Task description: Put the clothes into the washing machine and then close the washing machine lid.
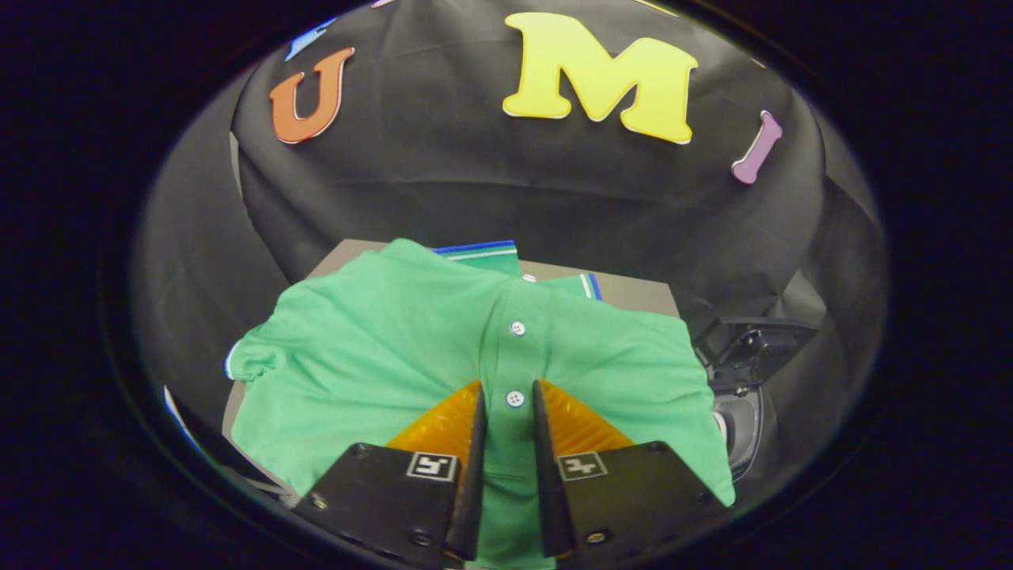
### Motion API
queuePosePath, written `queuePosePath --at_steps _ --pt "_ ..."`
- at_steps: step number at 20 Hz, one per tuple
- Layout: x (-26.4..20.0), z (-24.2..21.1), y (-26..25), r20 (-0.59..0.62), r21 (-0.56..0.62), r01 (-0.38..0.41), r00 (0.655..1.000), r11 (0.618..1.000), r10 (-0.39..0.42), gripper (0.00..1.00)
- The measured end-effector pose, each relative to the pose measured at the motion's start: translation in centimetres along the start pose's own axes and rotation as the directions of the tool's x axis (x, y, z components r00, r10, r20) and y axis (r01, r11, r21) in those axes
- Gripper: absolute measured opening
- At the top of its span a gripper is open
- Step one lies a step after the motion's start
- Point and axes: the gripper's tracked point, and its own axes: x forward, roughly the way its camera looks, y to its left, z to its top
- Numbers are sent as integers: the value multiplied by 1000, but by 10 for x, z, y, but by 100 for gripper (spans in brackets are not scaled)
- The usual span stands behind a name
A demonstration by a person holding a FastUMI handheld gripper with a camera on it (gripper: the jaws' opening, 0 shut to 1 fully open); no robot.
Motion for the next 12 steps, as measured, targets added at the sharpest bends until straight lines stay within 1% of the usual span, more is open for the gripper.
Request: queuePosePath --at_steps 1,2,3,6,8,10,12 --pt "-1 -3 -2 13 -12 -9 1000 1000 9 23" --pt "-3 -3 -5 25 -21 -16 1000 1000 16 19" --pt "-6 -7 -7 32 -17 -26 999 1000 27 11" --pt "-20 -18 -7 45 18 -89 995 996 88 7" --pt "-36 -25 -9 60 74 -145 988 987 141 6" --pt "-55 -26 -18 97 113 -178 981 978 167 6" --pt "-78 -26 -33 142 126 -199 973 972 180 6"
